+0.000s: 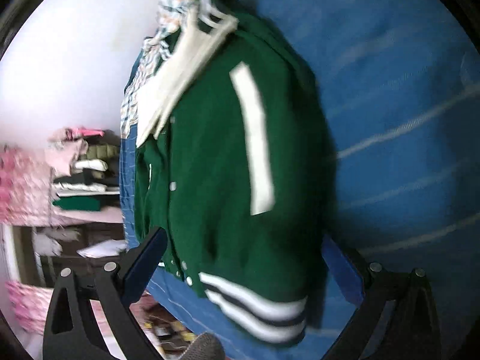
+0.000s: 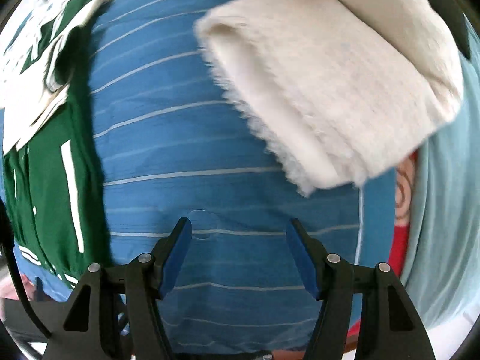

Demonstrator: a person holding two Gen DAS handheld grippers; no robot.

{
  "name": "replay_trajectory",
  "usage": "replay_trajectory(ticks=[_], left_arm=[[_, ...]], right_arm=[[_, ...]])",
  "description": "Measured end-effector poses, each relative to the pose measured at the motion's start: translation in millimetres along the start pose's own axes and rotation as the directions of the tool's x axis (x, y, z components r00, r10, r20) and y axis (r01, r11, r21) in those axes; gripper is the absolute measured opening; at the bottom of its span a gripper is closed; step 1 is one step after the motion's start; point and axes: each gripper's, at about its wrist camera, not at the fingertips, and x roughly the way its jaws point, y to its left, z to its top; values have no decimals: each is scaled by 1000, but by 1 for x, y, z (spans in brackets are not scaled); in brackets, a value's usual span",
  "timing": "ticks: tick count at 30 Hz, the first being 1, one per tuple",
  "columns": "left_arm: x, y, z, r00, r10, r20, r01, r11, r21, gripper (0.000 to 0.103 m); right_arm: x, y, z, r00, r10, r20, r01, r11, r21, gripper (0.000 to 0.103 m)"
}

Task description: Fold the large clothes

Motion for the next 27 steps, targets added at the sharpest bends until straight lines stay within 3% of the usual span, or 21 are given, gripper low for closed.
replay_trajectory(ticks=[2, 7, 10, 12, 13, 14, 15, 17, 18, 23, 24, 27], left_arm=[[21, -5, 3, 999, -12, -39, 12, 1000, -4, 103], [43, 24, 19, 998, -34, -51, 28, 993, -112, 103], [61, 57, 23, 996, -18, -87, -1, 977, -213, 103], [69, 79, 23, 995, -41, -92, 13, 958, -285, 94], [72, 93, 22, 993, -84, -80, 54, 944, -325, 64], [71, 105, 21, 987, -154, -50, 126, 926, -357, 43], [70, 111, 23, 978, -207, -32, 181, 912, -369, 15], [65, 115, 26, 971, -236, -20, 213, 906, -366, 12], [63, 120, 25, 968, -250, -11, 228, 902, -367, 11], [63, 132, 22, 962, -271, 4, 255, 900, -354, 9], [60, 131, 21, 962, -273, 6, 258, 900, -352, 9], [59, 136, 20, 956, -292, 24, 281, 890, -359, 9]], right_arm=[[2, 11, -6, 1000, 8, 0, -8, 1000, 11, 67], [2, 24, 6, 998, 57, 16, -57, 998, -1, 67], [5, 34, 27, 988, 151, 30, -151, 988, -23, 67], [12, 47, 48, 962, 270, 47, -267, 962, -58, 70], [16, 56, 62, 932, 358, 49, -354, 932, -78, 74], [21, 66, 70, 907, 420, 44, -415, 905, -91, 82], [25, 78, 88, 856, 515, 38, -509, 854, -107, 83], [29, 94, 110, 769, 638, 36, -629, 766, -131, 84], [32, 105, 127, 707, 707, 31, -698, 703, -134, 86], [59, 151, 169, 505, 863, -31, -862, 502, -67, 87], [71, 164, 174, 483, 874, -49, -876, 481, -41, 87], [101, 195, 186, 501, 859, -104, -862, 506, 29, 86]])
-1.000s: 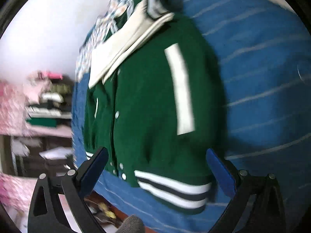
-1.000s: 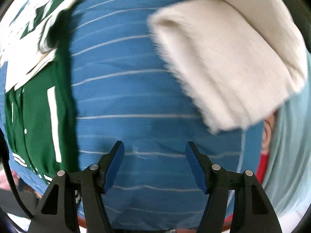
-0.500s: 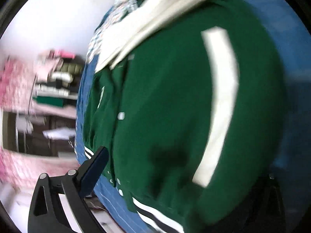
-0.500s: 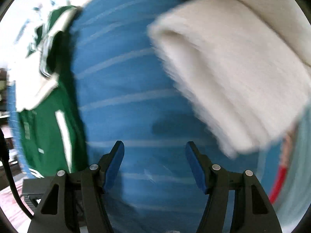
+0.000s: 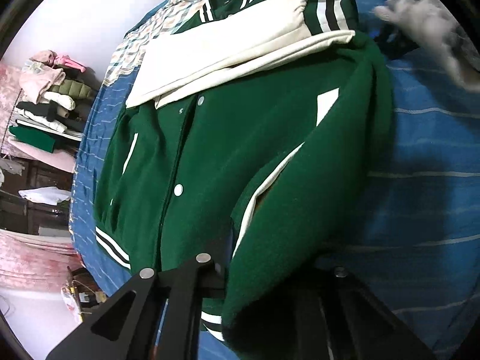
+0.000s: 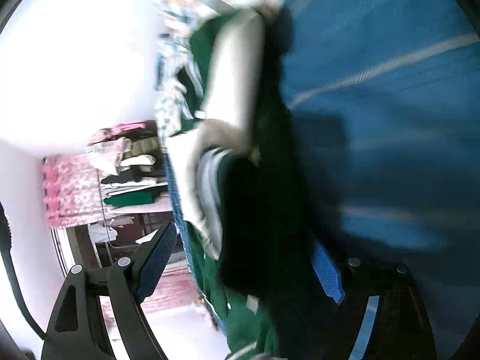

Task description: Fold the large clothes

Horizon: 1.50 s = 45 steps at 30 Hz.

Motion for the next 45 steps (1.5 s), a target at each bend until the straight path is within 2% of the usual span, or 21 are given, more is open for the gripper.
replay_trajectory(ticks=[2, 3, 4, 6, 11, 16, 19, 24, 26, 28, 30, 31, 33, 34, 35, 37, 38, 39, 41, 43, 45], left_arm=[[-1, 5, 1, 1000, -22, 11, 22, 1000, -8, 9], [-1, 10, 1, 999, -36, 14, 36, 999, -12, 9], [-1, 10, 1, 998, -53, 15, 53, 998, -19, 9], [-5, 13, 3, 997, -79, 19, 79, 997, -24, 9], [-22, 59, 8, 980, -193, 52, 196, 978, -70, 9], [-33, 144, 17, 944, -319, 83, 329, 933, -147, 9], [-20, 204, 22, 919, -387, 80, 395, 891, -224, 9], [44, 293, 15, 895, -445, 42, 427, 825, -371, 16], [84, 324, 5, 871, -490, 19, 446, 776, -445, 17], [130, 353, -9, 835, -550, 6, 463, 697, -547, 25], [155, 372, -21, 817, -576, -2, 456, 649, -609, 29], [168, 385, -32, 801, -598, 6, 458, 607, -649, 31], [174, 401, -49, 802, -596, 34, 444, 558, -701, 34], [175, 410, -60, 810, -585, 37, 427, 546, -721, 40], [174, 414, -68, 811, -584, 38, 420, 535, -733, 46], [170, 424, -87, 852, -524, -8, 336, 559, -758, 59], [166, 427, -94, 863, -505, -16, 318, 567, -760, 60], [161, 429, -105, 875, -483, -26, 291, 570, -769, 61], [155, 430, -114, 879, -475, -33, 271, 556, -785, 62], [147, 422, -119, 876, -481, -13, 271, 517, -812, 64], [144, 402, -113, 875, -484, -4, 280, 513, -811, 65]], right_arm=[[10, 7, 5, 1000, -10, 4, 10, 1000, 4, 77], [11, 11, 5, 1000, -23, -3, 23, 1000, 5, 65], [7, 14, 3, 999, -45, -14, 45, 999, -5, 60], [12, 24, 1, 994, -113, -7, 113, 994, -11, 35], [4, 81, -15, 981, -188, 52, 188, 982, -9, 25], [13, 196, -36, 960, -257, 112, 268, 958, -98, 25], [54, 268, -42, 927, -352, 133, 368, 920, -132, 25], [171, 344, -39, 834, -534, 137, 551, 817, -171, 25], [223, 355, -31, 804, -582, 124, 595, 786, -168, 25], [272, 348, -28, 767, -634, 104, 641, 745, -184, 25], [327, 344, -24, 732, -677, 76, 677, 710, -194, 32], [342, 332, -25, 721, -691, 53, 685, 699, -206, 35], [366, 322, -26, 734, -679, 1, 664, 717, -210, 50], [384, 320, -21, 758, -652, -17, 634, 743, -214, 58], [388, 324, -24, 790, -612, -39, 590, 777, -220, 60], [388, 327, -30, 840, -536, -81, 504, 827, -249, 60], [378, 331, -34, 878, -466, -104, 428, 865, -264, 60], [373, 335, -38, 894, -433, -112, 392, 879, -271, 60], [333, 338, -45, 904, -422, -73, 383, 872, -304, 70], [305, 333, -49, 894, -447, -25, 413, 844, -341, 75], [261, 316, -47, 856, -516, 39, 492, 789, -368, 75]])
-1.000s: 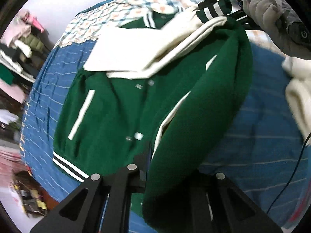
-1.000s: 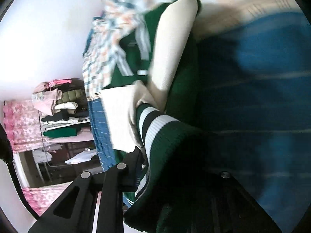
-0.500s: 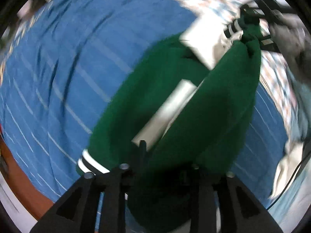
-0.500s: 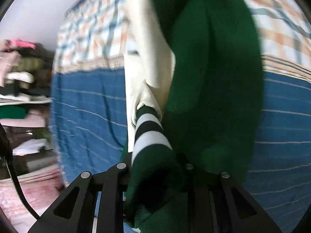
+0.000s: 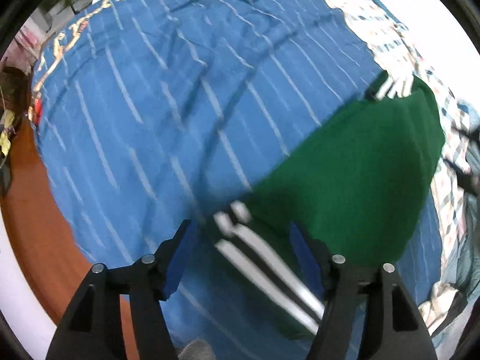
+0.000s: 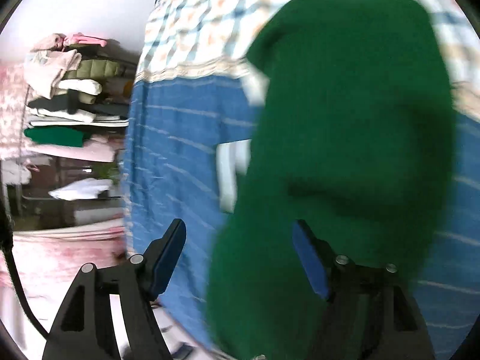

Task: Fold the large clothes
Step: 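Grasp the jacket's hem with both tools and lift it toward the collar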

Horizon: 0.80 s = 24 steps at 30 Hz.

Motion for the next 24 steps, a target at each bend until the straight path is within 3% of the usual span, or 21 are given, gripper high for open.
replay_trajectory(ticks=[2, 3, 5, 7, 8, 13, 16, 18, 19, 20, 21, 24], left_arm=[[15, -22, -2, 998, 59, -3, -59, 998, 29, 65], [35, -36, -3, 992, 124, 10, -124, 991, 58, 65], [67, -42, 2, 980, 197, 10, -197, 977, 86, 69], [101, -35, 20, 978, 209, -18, -207, 976, 68, 88], [103, -33, 26, 979, 203, -11, -202, 978, 56, 92], [105, -31, 40, 981, 192, -8, -191, 978, 80, 94], [102, -36, 38, 978, 210, 16, -210, 969, 128, 94], [104, -40, 41, 976, 217, 19, -217, 965, 146, 94], [105, -40, 42, 976, 217, 22, -217, 964, 155, 94], [108, -42, 44, 976, 215, 27, -216, 962, 164, 94], [111, -46, 47, 976, 217, 33, -219, 959, 181, 94], [110, -50, 58, 971, 228, 76, -240, 938, 251, 94]], right_arm=[[-24, -43, -1, 997, -72, 5, 72, 997, 0, 75], [-34, -69, -2, 994, -108, -4, 108, 994, 15, 75], [-39, -107, 1, 993, -115, -21, 117, 991, 69, 75], [-39, -145, 9, 997, -77, -26, 80, 990, 114, 76], [-39, -160, 16, 998, -54, -18, 55, 991, 125, 76], [-7, -219, 74, 991, 133, 34, -137, 975, 178, 76], [33, -245, 108, 959, 283, 34, -282, 925, 254, 76], [44, -242, 115, 952, 303, 48, -305, 920, 246, 76], [42, -239, 114, 956, 288, 50, -292, 932, 215, 72], [36, -240, 109, 958, 279, 63, -286, 936, 207, 39], [26, -247, 102, 946, 313, 81, -323, 918, 229, 24], [-9, -256, 80, 931, 333, 151, -363, 890, 275, 17]])
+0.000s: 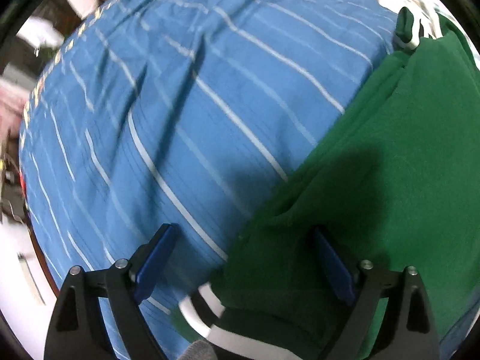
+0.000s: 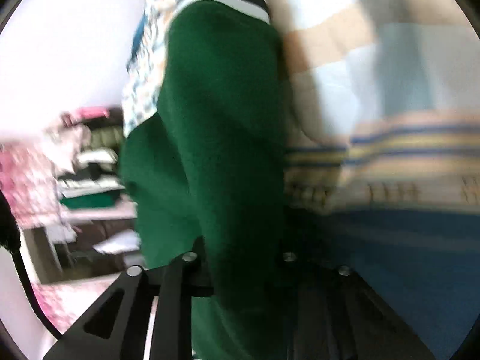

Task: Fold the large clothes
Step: 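Grasp the jacket's hem with both tools and lift it toward the collar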

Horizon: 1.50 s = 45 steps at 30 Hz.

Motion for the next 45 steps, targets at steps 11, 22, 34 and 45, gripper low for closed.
replay_trajectory(ticks=[11, 22, 34, 45], left_arm=[[-47, 21, 64, 995, -54, 82, 40, 986, 161, 93], [-93, 39, 22, 996, -54, 76, 49, 997, 65, 94], [-97, -158, -16, 983, -145, 113, 97, 932, 348, 94], [-28, -167, 0, 995, -97, 26, 82, 935, 346, 96]], right_arm=[[-241, -90, -204, 959, -99, 267, -13, 920, 391, 16], [-345, -192, -402, 903, -426, 61, 303, 731, 612, 57], [-330, -38, -277, 746, -614, 257, 648, 759, -65, 78], [-240, -11, -163, 774, -613, 158, 633, 742, -220, 6]])
